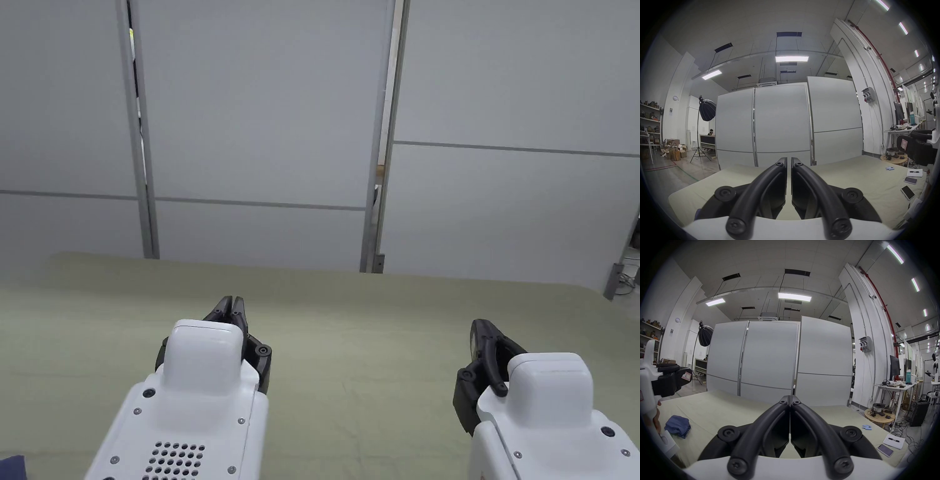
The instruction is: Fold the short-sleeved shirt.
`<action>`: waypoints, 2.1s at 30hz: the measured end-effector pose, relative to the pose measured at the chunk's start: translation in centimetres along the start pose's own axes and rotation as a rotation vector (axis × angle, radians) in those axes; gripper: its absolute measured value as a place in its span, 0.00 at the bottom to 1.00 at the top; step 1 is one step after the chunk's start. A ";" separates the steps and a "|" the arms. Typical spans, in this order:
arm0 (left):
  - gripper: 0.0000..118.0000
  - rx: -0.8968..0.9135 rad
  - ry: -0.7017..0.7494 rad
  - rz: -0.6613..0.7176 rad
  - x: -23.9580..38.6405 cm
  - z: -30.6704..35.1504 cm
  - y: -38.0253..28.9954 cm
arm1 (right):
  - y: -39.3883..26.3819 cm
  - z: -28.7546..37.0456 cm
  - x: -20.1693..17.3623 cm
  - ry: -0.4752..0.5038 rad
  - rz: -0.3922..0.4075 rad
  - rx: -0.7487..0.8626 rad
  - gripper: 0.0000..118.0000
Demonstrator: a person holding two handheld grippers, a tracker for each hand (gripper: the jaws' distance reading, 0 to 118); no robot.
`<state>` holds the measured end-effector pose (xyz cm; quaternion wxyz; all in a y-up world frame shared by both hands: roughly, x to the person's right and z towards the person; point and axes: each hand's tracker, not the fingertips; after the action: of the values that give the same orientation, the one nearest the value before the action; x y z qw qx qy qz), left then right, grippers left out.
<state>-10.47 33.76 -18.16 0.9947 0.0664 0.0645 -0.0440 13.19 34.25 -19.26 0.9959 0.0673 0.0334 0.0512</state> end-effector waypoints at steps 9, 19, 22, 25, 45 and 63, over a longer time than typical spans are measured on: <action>0.05 -0.003 0.006 0.015 -0.5 0.1 0.0 | -0.1 0.0 -0.6 0.025 0.006 -0.007 0.02; 0.05 -0.013 0.000 0.014 -0.6 0.2 -0.3 | -0.3 -0.1 -0.9 0.039 0.014 -0.019 0.02; 0.05 -0.014 -0.002 0.015 -0.6 0.2 -0.3 | -0.5 -0.1 -0.9 0.042 0.016 -0.026 0.02; 0.05 -0.016 -0.005 0.018 -0.5 0.2 -0.3 | -0.6 -0.1 -0.9 0.043 0.011 -0.029 0.02; 0.05 -0.122 -0.011 0.030 0.0 -1.9 -3.8 | -3.9 -2.6 -1.6 0.063 0.000 -0.134 0.02; 1.00 -0.516 -0.032 0.057 0.7 -10.0 -13.4 | -12.4 -10.7 -3.0 0.062 -0.059 -0.386 1.00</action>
<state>-12.24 21.83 -29.74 0.9805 -0.1886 0.0560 0.0008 10.62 23.13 -31.32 0.9898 -0.1277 0.0555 0.0294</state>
